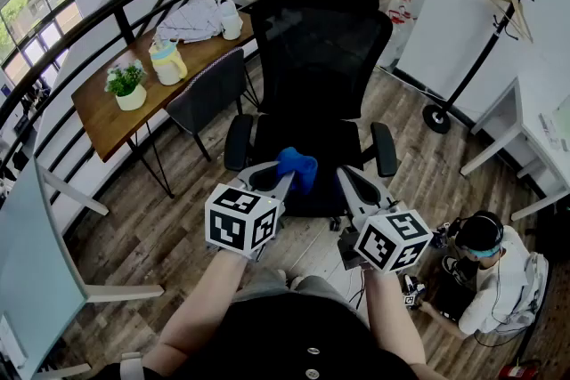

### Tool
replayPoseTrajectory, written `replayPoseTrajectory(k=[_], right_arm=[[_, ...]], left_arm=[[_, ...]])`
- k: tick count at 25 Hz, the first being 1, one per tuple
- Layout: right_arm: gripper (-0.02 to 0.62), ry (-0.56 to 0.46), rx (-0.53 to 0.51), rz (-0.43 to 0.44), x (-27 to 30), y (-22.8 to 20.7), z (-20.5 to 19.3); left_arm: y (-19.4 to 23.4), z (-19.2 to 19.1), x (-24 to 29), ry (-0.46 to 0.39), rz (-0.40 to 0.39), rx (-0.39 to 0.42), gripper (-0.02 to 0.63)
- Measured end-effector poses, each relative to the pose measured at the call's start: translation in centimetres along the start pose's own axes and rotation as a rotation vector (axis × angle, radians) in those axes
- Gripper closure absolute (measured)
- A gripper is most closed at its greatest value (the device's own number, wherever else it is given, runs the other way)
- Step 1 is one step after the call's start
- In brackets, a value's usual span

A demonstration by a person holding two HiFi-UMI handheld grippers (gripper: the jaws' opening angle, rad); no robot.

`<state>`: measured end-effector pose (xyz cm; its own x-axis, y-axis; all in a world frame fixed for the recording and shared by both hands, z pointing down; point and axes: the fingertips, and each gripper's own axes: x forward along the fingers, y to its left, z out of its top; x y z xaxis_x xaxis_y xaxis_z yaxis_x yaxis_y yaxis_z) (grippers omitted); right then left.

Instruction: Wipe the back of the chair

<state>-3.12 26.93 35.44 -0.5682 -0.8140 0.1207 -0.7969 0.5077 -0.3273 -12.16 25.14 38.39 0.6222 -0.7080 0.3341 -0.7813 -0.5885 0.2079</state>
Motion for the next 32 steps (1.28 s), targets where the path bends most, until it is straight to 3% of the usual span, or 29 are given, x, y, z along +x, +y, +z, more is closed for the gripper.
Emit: replayPoseTrajectory(k=[8, 14, 24, 32], right_arm=[[0.563, 0.011, -0.007, -0.016, -0.7, -0.9, -0.4], [0.563, -0.006, 0.034, 0.016, -1.3, -1.5, 0.1], [0.563, 0.032, 0.057, 0.026, -3.0, -5.0, -0.5], [0.563, 0.027, 0.087, 0.025, -0.5, -7.3, -0.5]], left_arm=[[-0.7, -0.9, 0.3, 0.006, 0.004, -0.037, 0.561], [-1.6, -0.8, 1.0, 0.000, 0.012, -0.046, 0.561], [-3.3, -0.8, 3.1, -0.017, 0.030, -0.076, 0.561], [-1.3, -0.7, 5.9, 0.013, 0.032, -0.074, 0.561]])
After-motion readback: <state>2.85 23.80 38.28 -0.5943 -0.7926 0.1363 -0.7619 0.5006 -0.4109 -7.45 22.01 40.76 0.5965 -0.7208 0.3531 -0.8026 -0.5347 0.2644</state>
